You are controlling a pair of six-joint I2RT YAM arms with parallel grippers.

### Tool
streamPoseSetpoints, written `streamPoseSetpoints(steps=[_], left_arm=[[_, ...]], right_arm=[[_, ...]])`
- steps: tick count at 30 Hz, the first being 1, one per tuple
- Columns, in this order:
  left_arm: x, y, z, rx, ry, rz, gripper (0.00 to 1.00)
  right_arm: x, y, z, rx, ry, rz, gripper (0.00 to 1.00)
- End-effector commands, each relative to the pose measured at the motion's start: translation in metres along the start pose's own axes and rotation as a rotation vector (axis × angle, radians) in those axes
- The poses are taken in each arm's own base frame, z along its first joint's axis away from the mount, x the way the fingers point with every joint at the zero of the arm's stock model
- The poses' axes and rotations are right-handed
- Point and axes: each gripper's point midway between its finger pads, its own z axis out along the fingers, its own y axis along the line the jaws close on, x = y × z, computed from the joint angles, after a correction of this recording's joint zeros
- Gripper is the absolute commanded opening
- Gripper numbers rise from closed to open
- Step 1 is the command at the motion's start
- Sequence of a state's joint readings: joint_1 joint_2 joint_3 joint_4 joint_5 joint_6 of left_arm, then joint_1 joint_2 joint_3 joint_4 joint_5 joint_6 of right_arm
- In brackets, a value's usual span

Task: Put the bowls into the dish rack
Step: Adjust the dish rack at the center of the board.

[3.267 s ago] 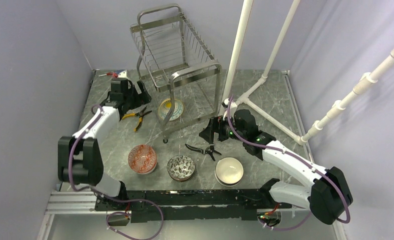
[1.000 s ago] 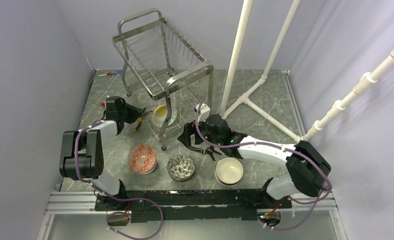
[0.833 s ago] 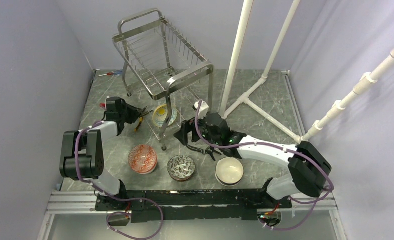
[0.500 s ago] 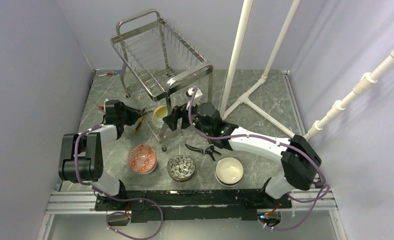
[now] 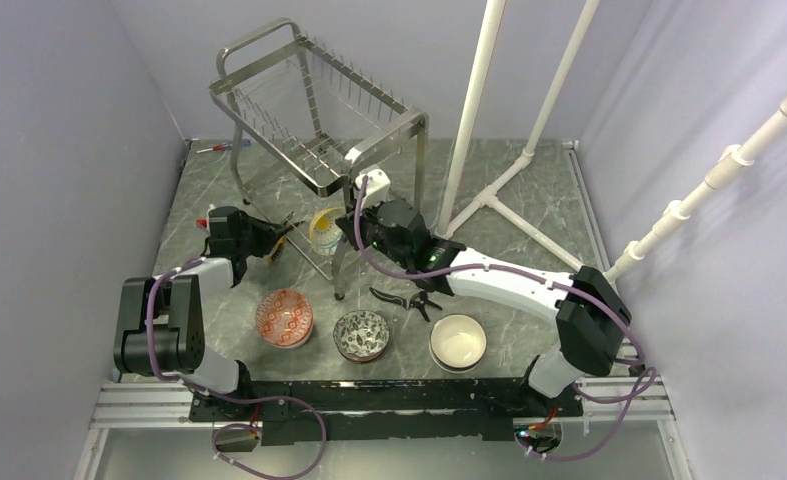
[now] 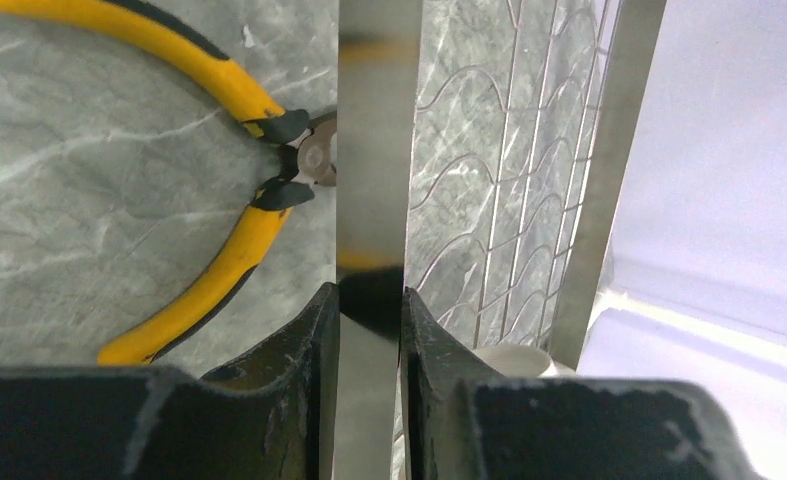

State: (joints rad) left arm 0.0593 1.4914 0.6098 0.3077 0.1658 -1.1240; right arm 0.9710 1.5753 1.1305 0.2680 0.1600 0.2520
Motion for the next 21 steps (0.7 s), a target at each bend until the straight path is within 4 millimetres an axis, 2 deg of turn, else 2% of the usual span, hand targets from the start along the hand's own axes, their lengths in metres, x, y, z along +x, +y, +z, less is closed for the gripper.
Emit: streamPoseSetpoints(steps=[1, 8, 15, 21], left_arm=[[0.004, 0.011, -0.009, -0.029, 0.003, -0.086, 0.03], [0.008, 0.013, -0.008, -0.013, 0.009, -0.104, 0.03], [0.019, 0.009, -0.003, 0.034, 0.044, -0.129, 0.03], [0.026, -0.003, -0.004, 0.06, 0.034, -0.1, 0.03]], right_arm=[[-0.03, -0.016, -0.005, 0.067, -0.054, 0.12, 0.01], [-0.026, -0.027, -0.003, 0.064, -0.01, 0.06, 0.0], [-0.029, -0.064, -0.008, 0.142, 0.007, 0.091, 0.0], [-0.036, -0.091, -0.013, 0.205, 0.016, 0.09, 0.0]])
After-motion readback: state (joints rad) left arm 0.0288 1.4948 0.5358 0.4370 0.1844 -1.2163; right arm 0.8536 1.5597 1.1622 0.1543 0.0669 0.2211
